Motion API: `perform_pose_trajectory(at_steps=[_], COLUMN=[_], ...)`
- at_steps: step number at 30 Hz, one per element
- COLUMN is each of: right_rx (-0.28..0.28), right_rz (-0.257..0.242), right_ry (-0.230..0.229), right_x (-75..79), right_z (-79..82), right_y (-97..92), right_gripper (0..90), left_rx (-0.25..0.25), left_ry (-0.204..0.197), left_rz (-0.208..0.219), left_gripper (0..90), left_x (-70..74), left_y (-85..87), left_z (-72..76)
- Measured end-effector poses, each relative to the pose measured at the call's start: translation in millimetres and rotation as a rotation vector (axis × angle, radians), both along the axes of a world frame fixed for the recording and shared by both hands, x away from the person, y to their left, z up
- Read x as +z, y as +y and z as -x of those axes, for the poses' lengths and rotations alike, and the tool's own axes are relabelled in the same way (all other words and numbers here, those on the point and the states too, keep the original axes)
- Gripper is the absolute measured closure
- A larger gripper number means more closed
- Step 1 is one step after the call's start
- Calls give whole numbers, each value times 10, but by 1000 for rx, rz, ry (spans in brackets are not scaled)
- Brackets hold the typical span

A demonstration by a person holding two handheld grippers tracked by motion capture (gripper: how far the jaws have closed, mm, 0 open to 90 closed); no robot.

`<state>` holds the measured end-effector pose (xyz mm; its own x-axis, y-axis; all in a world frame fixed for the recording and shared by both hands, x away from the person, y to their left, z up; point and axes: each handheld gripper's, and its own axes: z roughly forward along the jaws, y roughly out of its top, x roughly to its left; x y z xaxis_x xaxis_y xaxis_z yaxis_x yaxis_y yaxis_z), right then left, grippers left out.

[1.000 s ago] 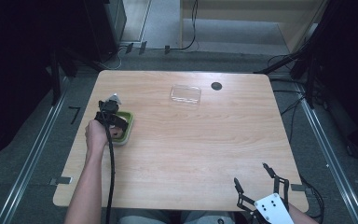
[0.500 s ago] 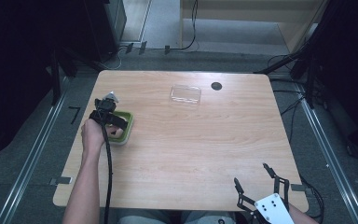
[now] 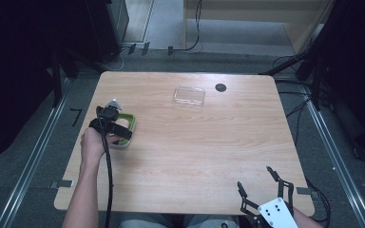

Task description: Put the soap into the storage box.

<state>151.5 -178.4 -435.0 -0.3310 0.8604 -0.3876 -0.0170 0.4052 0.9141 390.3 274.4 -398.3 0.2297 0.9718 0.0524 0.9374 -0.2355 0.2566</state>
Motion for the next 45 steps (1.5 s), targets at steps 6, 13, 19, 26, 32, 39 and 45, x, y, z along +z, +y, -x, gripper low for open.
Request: perform_pose_trajectory(at_steps=[6,13,19,26,32,39,45], right_rx=[-1,-3,-1,-1,-2,-3,-2], right_rz=[-1,-3,-5,-8,-9,-11,-11], right_ry=[0,0,0,1,1,0,1], right_x=[-1,-1,0,2,3,4,5], right_z=[1,2,4,7,9,10,12], right_y=[-6,-12,-6,2,2,2,0], right_gripper=[131,131,131,131,131,132,131], left_rx=[-19,-32,-38,-51,-52,-61,-53], left_ry=[18,36,39,53,72,116,123], left_rz=[-5,-11,-13,-16,-31,-62,-65], left_gripper=[24,8,6,3,3,3,3], left_x=[22,15,27,21,-48,-173,-231], left_y=[-22,-22,-6,20,27,31,60], left_z=[119,293,451,637,752,868,988])
